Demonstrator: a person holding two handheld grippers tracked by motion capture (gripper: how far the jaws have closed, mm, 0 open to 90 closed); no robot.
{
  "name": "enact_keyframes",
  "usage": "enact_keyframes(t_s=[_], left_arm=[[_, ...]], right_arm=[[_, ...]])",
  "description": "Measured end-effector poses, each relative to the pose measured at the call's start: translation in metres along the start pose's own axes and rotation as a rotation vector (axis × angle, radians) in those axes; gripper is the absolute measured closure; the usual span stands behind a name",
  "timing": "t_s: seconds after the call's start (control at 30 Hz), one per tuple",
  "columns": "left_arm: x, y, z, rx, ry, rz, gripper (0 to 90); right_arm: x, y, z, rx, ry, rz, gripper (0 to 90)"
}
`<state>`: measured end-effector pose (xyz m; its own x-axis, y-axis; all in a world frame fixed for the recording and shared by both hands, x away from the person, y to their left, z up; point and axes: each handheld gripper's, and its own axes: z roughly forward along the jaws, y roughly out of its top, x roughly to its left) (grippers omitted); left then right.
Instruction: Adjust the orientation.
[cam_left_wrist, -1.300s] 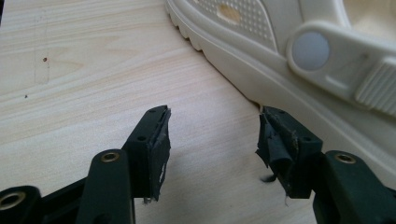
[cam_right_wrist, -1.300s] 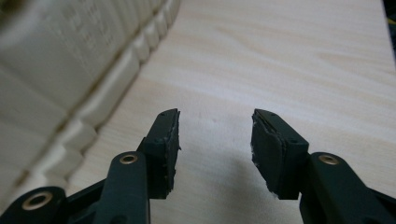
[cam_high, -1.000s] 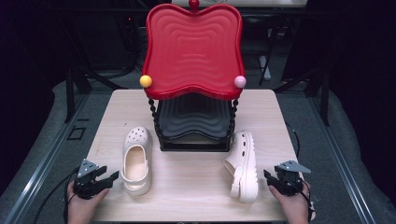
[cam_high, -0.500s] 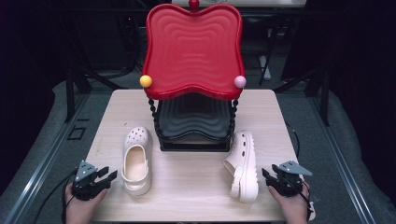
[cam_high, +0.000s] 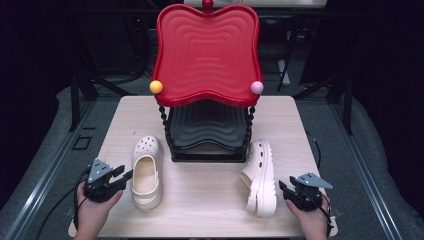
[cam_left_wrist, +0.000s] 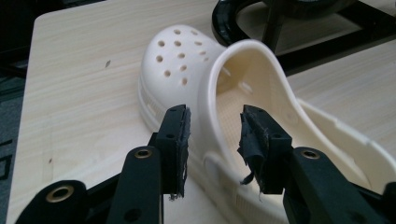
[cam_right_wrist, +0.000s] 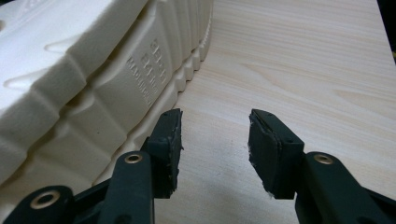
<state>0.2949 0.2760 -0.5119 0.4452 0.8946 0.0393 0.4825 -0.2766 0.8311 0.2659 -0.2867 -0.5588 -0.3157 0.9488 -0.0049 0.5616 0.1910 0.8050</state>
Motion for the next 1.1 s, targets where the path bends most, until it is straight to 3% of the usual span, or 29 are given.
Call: enact_keyframes(t_s=[0.17,0.23,0.37,0.77,0.9,1.1], left_arm=[[-0.006,0.012,0.017,0.028,0.030,0.060,65.6],[-0.007,0.014,0.023,0.053,0.062,0.093,66.7],[-0.007,0.016,0.030,0.069,0.087,0.111,70.3],[-0.012,0.023,0.042,0.101,0.115,0.174,73.2],[-0.017,0.024,0.045,0.108,0.143,0.230,74.7],[-0.017,0.023,0.043,0.107,0.167,0.257,79.3]], right_arm=[[-0.003,-0.002,0.001,0.006,0.006,0.007,53.7],[-0.004,-0.002,0.001,0.000,0.012,0.017,53.7],[-0.005,-0.003,-0.001,0.000,0.011,0.018,53.6],[-0.004,-0.003,0.000,0.001,0.012,0.007,54.1],[-0.005,-0.003,0.000,-0.006,0.006,0.012,54.7],[-0.005,-0.003,0.000,-0.004,0.005,0.011,54.7]])
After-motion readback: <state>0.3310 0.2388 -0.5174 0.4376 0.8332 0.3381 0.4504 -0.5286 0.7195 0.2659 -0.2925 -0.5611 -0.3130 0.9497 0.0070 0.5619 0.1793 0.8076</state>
